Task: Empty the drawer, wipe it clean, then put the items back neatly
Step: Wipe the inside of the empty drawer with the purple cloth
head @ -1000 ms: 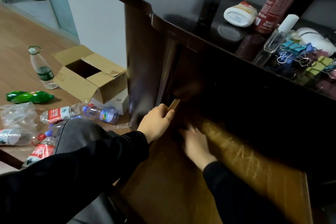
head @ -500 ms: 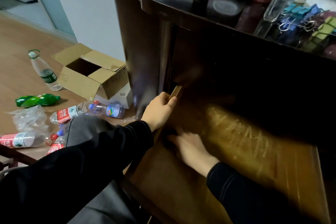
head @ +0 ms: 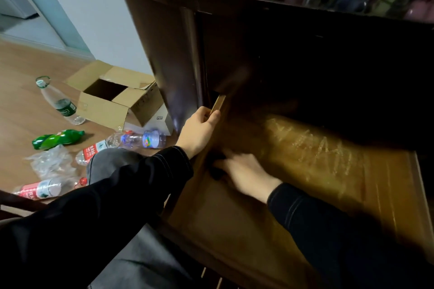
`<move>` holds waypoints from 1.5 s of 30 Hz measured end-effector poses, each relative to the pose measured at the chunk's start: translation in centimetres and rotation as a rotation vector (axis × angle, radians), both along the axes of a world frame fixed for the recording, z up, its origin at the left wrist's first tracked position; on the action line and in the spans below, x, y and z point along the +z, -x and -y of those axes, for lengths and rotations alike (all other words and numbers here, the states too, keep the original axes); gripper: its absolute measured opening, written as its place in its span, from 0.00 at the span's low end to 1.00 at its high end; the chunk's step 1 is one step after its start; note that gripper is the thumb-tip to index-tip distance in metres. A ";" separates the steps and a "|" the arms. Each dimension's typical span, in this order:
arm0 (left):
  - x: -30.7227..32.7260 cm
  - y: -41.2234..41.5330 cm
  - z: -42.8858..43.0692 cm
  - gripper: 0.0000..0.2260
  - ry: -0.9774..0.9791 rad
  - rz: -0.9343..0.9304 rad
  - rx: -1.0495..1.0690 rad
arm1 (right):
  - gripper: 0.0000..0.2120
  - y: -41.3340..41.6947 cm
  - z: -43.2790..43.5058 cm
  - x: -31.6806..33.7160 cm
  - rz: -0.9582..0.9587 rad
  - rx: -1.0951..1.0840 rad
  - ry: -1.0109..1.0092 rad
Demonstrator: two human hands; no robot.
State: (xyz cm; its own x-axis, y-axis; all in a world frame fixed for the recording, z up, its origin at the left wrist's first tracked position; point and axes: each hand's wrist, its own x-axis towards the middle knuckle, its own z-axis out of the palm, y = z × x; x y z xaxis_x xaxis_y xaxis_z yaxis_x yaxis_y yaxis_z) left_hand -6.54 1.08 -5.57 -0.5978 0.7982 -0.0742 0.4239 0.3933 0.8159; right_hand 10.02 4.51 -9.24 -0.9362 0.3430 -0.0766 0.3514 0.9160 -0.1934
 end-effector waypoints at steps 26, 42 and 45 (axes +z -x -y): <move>-0.2 0.3 0.0 0.16 -0.009 0.005 0.005 | 0.17 -0.3 5.4 1.0 0.066 0.110 0.048; 0.6 -0.2 0.3 0.17 -0.001 0.044 -0.001 | 0.16 -1.4 5.5 0.4 0.027 0.252 0.061; 0.6 -0.2 0.3 0.17 0.000 0.032 0.000 | 0.22 -1.3 4.1 0.5 0.029 0.245 0.065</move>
